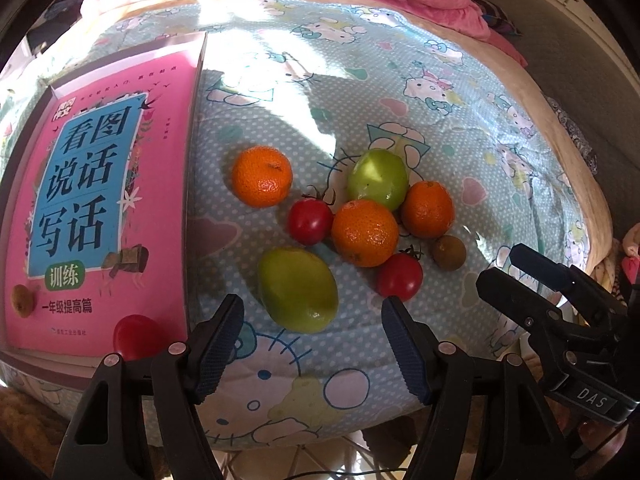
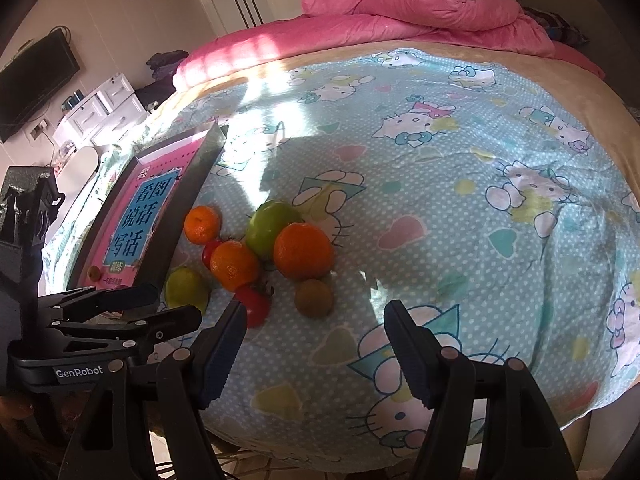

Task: Organize fruits
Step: 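Move both open tools back over the fruit cluster, then grasp a green apple with the left tool while the right tool grasps a small brown fruit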

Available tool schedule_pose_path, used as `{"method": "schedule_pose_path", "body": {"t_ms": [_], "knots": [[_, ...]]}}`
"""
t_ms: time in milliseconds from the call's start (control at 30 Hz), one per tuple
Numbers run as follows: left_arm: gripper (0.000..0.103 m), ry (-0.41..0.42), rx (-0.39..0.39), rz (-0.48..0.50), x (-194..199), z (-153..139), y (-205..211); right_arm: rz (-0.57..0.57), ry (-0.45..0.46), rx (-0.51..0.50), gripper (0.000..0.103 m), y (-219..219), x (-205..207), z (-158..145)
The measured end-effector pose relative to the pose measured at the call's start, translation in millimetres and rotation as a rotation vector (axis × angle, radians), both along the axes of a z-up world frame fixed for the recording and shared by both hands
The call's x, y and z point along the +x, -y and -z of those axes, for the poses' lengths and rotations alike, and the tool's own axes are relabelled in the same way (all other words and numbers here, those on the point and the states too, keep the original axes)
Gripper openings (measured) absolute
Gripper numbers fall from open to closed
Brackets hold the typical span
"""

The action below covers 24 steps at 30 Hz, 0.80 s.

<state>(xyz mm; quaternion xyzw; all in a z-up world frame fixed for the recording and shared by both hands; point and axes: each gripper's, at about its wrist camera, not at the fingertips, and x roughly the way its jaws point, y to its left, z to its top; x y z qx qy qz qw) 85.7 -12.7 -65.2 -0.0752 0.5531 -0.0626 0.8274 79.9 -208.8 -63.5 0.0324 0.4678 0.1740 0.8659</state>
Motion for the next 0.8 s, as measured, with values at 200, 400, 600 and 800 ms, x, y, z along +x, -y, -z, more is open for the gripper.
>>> {"method": "schedule_pose_path", "body": {"t_ms": [200, 400, 600, 800], "knots": [[0.067, -0.01, -0.007, -0.012, 6.3, 6.9, 0.2, -0.014, -0.006, -0.009, 0.07, -4.4, 3.0, 4.1], [0.057, -0.007, -0.005, -0.012, 10.8, 10.8, 0.9, -0.023, -0.012, -0.024, 0.068, -8.2, 5.7, 9.7], [0.053, 0.001, 0.003, -0.013, 15.4, 12.1, 0.8, -0.021, -0.03, -0.035, 0.057, -10.0, 12.5, 17.6], [0.052, 0.01, 0.017, -0.004, 18.6, 13.6, 1.8, -0.041, -0.031, -0.064, 0.045, -17.5, 17.9, 24.5]]}}
